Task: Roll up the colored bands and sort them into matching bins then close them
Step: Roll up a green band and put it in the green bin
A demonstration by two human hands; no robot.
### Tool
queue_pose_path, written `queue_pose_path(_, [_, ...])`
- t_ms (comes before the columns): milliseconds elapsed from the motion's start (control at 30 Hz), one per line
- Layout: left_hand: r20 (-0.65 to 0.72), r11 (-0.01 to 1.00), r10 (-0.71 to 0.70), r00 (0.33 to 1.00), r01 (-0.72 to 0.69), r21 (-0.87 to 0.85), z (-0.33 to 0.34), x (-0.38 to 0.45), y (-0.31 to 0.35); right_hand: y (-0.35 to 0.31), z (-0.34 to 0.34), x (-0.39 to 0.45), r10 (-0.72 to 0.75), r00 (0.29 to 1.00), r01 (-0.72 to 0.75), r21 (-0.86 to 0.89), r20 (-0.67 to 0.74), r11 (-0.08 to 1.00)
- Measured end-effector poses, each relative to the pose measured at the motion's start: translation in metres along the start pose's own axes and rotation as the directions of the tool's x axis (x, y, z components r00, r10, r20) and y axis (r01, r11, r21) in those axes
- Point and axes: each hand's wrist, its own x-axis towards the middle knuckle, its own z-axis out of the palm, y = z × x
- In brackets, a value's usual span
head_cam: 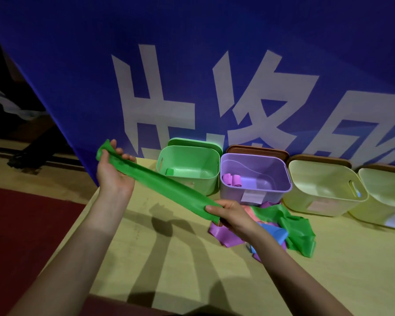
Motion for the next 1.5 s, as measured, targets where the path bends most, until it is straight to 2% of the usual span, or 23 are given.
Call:
queue_pose_path(100, [-0.022,0.999,0.017,1.000,-0.018,-0.045,-0.003,0.002,0.001,0.008,-0.002,-0.001,-0.011,1.000,0.012,0.062,-0.028,0.998])
queue_pose_path(200, [-0.022,0.995,-0.003,1.000,0.000,-0.098,-0.002,0.004,0.005,0.015,-0.011,-0.007,-0.054,0.988,0.051,-0.023,-0.145,0.998])
queue_pose_path(300, [0.013,0.998,-0.033,0.999,0.034,-0.051,0.006,-0.002,-0.002,0.026,-0.028,-0.011,-0.053,0.974,0.047,-0.031,-0.218,0.998])
queue_pose_path(400, [0.067,0.996,-0.077,0.995,0.073,0.053,0.012,-0.018,-0.024,0.034,-0.035,-0.015,-0.042,0.977,0.057,0.065,-0.209,0.996])
queue_pose_path(500, [0.068,0.989,-0.146,0.987,0.143,0.049,0.014,-0.021,-0.037,0.038,-0.031,-0.021,-0.011,0.990,0.047,0.258,-0.138,0.965])
queue_pose_path(567, [0.045,0.982,-0.184,0.982,0.181,0.062,0.010,-0.012,-0.041,0.044,-0.030,-0.024,0.002,0.994,0.032,0.297,-0.113,0.954])
queue_pose_path(767, [-0.068,0.930,-0.265,0.962,0.274,0.244,-0.016,-0.001,-0.072,0.085,-0.046,-0.038,0.120,0.948,-0.103,0.074,-0.293,0.992])
queue_pose_path(900, [-0.021,0.858,-0.325,0.946,0.304,0.414,-0.016,-0.030,-0.105,0.098,-0.059,-0.041,0.185,0.885,-0.200,0.009,-0.427,0.980])
queue_pose_path(1033, [0.051,0.749,-0.450,0.892,0.345,0.566,-0.014,-0.064,-0.134,0.091,-0.072,-0.030,0.162,0.840,-0.215,-0.043,-0.518,0.976])
queue_pose_path(1100, [0.081,0.689,-0.491,0.867,0.330,0.645,-0.012,-0.075,-0.143,0.082,-0.072,-0.024,0.107,0.829,-0.171,-0.067,-0.548,0.983])
queue_pose_path(1167, [0.123,0.620,-0.528,0.840,0.282,0.732,-0.008,-0.084,-0.150,0.066,-0.066,-0.021,0.002,0.828,-0.064,-0.090,-0.561,0.994])
queue_pose_path(1300, [0.179,0.459,-0.647,0.741,0.191,0.868,0.002,-0.099,-0.156,0.023,-0.053,-0.021,-0.134,0.871,0.130,-0.043,-0.472,0.991])
queue_pose_path(1400, [0.207,0.411,-0.700,0.684,0.148,0.899,0.005,-0.102,-0.157,0.005,-0.049,-0.029,-0.261,0.860,0.246,-0.091,-0.438,0.965])
queue_pose_path(1500, [0.206,0.381,-0.733,0.648,0.141,0.914,0.005,-0.106,-0.160,0.002,-0.051,-0.039,-0.311,0.820,0.297,-0.108,-0.479,0.949])
